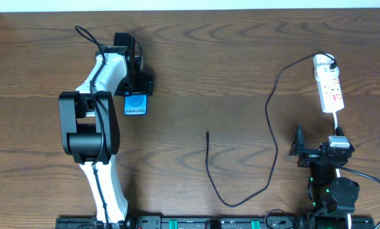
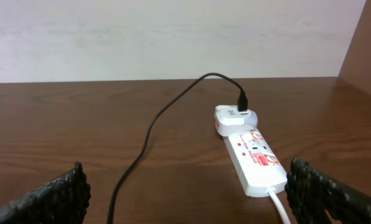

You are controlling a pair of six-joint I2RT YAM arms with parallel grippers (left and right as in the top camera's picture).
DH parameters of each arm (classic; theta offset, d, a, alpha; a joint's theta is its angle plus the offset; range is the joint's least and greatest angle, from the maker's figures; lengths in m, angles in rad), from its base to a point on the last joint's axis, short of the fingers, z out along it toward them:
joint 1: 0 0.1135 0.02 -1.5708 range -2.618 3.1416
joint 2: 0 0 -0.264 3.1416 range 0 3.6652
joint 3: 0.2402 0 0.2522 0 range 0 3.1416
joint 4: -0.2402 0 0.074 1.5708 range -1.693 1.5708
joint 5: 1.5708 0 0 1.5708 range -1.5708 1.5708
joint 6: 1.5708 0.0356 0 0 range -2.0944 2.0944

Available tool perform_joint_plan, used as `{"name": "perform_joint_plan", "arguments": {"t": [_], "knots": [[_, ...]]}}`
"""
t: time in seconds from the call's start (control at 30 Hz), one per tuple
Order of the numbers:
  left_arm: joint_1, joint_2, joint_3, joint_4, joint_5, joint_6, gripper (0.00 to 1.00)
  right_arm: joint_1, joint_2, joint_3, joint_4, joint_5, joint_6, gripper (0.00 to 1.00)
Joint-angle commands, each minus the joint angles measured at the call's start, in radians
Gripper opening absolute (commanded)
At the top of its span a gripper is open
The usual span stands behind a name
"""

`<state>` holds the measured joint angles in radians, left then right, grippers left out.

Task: Plug charger to phone and switch on socket
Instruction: 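Close the left gripper on the phone's sides and grip it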

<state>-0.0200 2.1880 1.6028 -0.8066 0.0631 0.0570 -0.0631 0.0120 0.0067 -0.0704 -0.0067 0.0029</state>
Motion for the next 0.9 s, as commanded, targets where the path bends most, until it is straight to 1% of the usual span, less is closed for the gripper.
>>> {"name": "perform_joint_plan", "arguments": {"t": [0.0,0.37,0.57,0.87], "knots": [[0.002,0.018,-0.028,-0.006,-0.026,0.013,0.85,0.006,-0.006,-0.001,-0.005,0.004,-0.011,0.99],[0.002,0.018,-0.028,-0.006,-0.026,0.013,0.84,0.006,-0.006,-0.001,-0.005,0.004,-0.011,0.99],[0.002,0.018,-0.028,-0.006,-0.025,0.013,0.80,0.006,-0.006,-0.001,-0.005,0.004,-0.011,0.99],[0.002,0.018,-0.028,-0.006,-0.026,0.013,0.79,0.006,-0.006,-0.001,-0.005,0.004,-0.011,0.99]]}}
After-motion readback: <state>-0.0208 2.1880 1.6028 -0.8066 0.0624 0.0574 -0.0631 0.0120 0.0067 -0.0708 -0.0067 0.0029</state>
